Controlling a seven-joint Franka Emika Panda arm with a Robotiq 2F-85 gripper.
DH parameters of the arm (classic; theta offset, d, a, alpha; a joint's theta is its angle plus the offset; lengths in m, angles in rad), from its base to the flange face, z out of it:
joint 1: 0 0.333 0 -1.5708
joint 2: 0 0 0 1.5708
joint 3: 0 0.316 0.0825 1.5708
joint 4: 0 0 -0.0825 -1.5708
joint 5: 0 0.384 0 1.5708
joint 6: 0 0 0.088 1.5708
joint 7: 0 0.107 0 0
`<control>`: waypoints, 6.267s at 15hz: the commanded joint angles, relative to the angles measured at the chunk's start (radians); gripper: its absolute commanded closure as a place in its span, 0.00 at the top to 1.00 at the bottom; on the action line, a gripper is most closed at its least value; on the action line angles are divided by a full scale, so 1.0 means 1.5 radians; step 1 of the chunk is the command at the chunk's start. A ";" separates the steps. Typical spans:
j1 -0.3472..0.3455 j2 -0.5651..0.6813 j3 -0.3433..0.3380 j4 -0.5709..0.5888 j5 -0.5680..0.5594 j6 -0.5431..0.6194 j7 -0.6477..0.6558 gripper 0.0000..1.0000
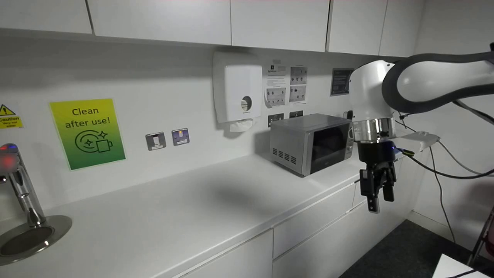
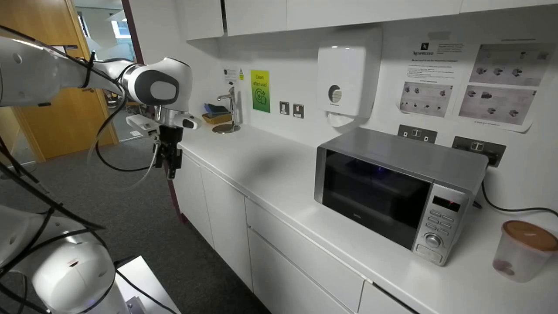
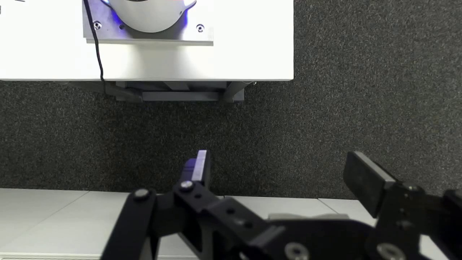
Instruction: Press the button on the microwave
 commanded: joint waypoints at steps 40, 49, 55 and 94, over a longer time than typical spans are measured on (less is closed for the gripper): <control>-0.193 0.045 -0.107 0.008 0.002 0.350 0.199 1.00; -0.222 0.065 -0.244 0.023 0.092 0.476 0.095 1.00; -0.224 0.166 -0.347 0.067 0.258 0.637 0.056 1.00; -0.229 0.689 -0.495 0.417 1.353 0.757 -0.831 1.00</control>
